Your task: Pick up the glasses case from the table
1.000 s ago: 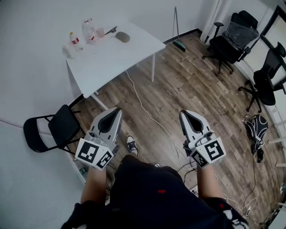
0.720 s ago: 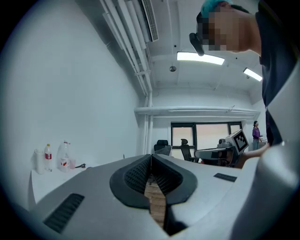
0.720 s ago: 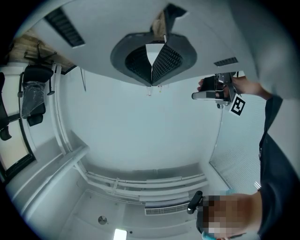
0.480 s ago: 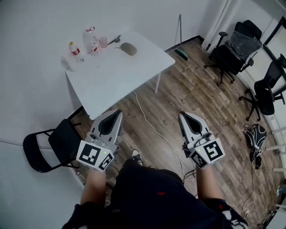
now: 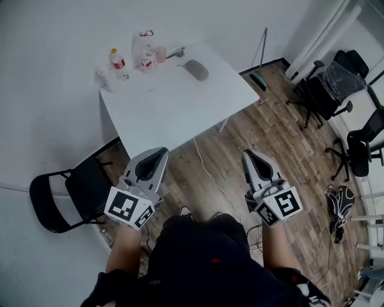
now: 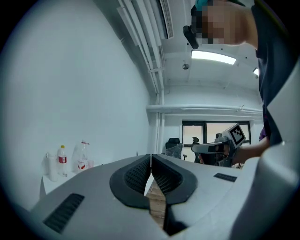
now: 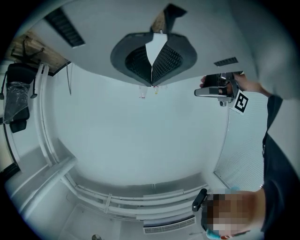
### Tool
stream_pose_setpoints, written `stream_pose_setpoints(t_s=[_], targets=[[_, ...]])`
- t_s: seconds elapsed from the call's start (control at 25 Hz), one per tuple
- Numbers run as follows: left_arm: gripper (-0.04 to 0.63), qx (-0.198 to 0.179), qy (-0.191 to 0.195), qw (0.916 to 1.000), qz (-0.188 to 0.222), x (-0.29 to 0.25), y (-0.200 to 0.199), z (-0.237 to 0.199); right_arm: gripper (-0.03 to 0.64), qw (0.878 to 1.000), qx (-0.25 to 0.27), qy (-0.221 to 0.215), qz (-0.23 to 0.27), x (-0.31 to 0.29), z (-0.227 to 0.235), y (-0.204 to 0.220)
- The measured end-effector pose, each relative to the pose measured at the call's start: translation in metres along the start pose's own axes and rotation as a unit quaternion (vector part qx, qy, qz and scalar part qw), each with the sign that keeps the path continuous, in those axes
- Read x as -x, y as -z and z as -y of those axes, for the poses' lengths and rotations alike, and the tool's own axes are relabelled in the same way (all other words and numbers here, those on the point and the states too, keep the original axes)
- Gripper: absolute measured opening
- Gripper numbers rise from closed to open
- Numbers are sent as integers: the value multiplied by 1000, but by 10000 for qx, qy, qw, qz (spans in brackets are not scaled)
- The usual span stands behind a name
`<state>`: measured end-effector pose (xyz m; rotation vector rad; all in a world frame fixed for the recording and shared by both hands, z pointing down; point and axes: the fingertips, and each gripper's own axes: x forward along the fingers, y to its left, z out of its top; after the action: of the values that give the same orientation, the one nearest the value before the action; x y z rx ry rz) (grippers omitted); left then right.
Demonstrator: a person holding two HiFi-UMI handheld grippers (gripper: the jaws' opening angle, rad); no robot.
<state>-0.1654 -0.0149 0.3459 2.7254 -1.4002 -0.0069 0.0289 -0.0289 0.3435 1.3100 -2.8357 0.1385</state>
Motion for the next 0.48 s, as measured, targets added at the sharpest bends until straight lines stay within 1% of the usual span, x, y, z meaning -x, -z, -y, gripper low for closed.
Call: stream_pose_setpoints(t_s=[0.28,0.48], targets=[[26,46,-152,9998,-79,-27,8,-32,18,9998,-78,-209,-9,-49,25,6],[26,56,-446,9989,-94,-66,6,-55,18,9989,-122,-440,70,-89,70,3]])
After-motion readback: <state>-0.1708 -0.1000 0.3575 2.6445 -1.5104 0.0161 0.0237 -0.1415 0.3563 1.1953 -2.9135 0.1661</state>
